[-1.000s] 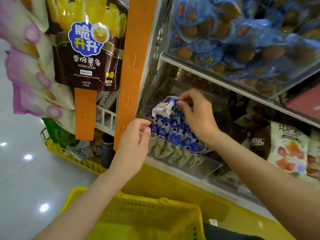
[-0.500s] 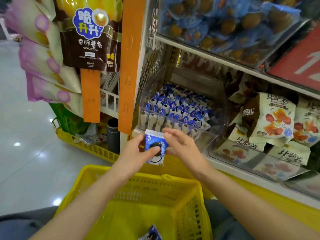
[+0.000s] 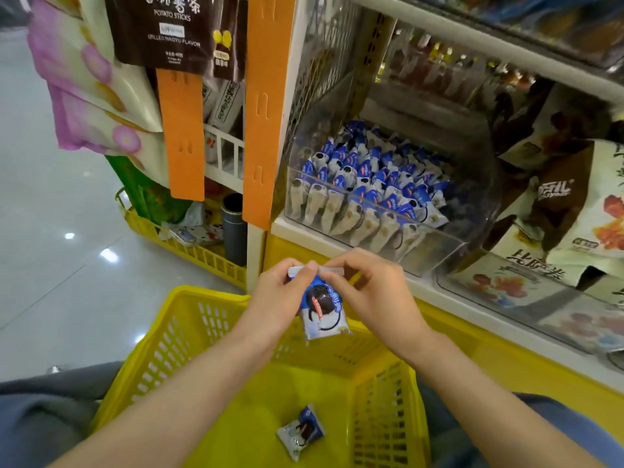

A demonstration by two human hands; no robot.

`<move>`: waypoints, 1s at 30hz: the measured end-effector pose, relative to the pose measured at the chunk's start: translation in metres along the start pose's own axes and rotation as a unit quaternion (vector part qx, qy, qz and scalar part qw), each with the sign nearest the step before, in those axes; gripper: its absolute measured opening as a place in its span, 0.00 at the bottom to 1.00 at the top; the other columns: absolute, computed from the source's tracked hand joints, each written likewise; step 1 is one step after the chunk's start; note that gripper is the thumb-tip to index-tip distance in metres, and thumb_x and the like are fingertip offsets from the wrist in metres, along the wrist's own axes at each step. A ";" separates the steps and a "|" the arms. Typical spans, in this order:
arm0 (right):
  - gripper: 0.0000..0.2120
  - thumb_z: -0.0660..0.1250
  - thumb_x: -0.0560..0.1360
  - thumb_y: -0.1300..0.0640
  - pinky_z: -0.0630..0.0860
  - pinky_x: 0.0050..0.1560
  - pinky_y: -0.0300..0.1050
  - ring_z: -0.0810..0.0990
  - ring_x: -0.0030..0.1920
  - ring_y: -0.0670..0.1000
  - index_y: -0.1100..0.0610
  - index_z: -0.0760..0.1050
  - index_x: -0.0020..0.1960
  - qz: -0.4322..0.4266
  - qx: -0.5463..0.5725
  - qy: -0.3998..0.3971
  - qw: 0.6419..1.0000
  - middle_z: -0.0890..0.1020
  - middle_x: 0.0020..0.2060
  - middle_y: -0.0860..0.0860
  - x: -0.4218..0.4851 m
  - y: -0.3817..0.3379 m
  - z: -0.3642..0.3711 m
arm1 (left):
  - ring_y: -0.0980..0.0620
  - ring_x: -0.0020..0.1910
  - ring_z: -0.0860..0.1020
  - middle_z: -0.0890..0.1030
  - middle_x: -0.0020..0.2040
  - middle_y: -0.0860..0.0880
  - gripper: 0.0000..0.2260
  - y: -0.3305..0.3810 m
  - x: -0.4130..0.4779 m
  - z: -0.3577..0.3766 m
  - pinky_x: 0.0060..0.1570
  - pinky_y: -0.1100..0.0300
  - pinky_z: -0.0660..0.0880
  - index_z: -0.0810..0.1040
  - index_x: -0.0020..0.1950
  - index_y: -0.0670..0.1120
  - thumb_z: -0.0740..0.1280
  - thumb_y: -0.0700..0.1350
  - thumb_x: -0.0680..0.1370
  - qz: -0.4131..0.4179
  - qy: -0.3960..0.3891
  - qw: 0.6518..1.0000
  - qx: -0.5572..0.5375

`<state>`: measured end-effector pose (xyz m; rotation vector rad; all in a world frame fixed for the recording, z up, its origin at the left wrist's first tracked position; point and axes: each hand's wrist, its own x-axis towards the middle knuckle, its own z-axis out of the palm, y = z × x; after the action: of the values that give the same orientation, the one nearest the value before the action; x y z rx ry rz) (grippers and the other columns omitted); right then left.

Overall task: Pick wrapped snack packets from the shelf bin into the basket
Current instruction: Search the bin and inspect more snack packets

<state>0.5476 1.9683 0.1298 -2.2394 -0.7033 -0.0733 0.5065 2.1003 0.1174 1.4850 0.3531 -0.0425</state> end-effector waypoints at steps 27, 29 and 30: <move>0.16 0.69 0.72 0.57 0.81 0.43 0.39 0.83 0.47 0.51 0.59 0.73 0.58 0.289 0.274 -0.091 0.913 0.82 0.52 0.56 -0.004 0.005 0.004 | 0.54 0.45 0.82 0.84 0.43 0.49 0.07 -0.005 0.008 -0.024 0.47 0.63 0.78 0.79 0.43 0.44 0.65 0.44 0.77 0.026 -0.012 0.998 -0.053; 0.19 0.70 0.72 0.55 0.79 0.52 0.45 0.81 0.53 0.51 0.59 0.71 0.60 0.286 0.228 -0.083 0.927 0.80 0.56 0.53 -0.006 0.007 0.007 | 0.56 0.40 0.80 0.83 0.37 0.51 0.07 -0.006 0.009 -0.024 0.42 0.65 0.77 0.77 0.39 0.48 0.65 0.43 0.77 0.076 0.037 0.996 0.021; 0.22 0.70 0.72 0.54 0.76 0.56 0.44 0.78 0.56 0.49 0.57 0.69 0.62 0.273 0.181 -0.068 0.942 0.77 0.59 0.50 -0.007 0.007 0.009 | 0.57 0.37 0.78 0.81 0.36 0.52 0.07 -0.007 0.010 -0.025 0.40 0.64 0.75 0.75 0.38 0.50 0.65 0.42 0.77 0.111 0.058 0.989 0.074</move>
<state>0.5444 1.9674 0.1168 -2.0109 -0.1247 0.4520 0.5093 2.1256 0.1069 1.6707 0.2816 0.2005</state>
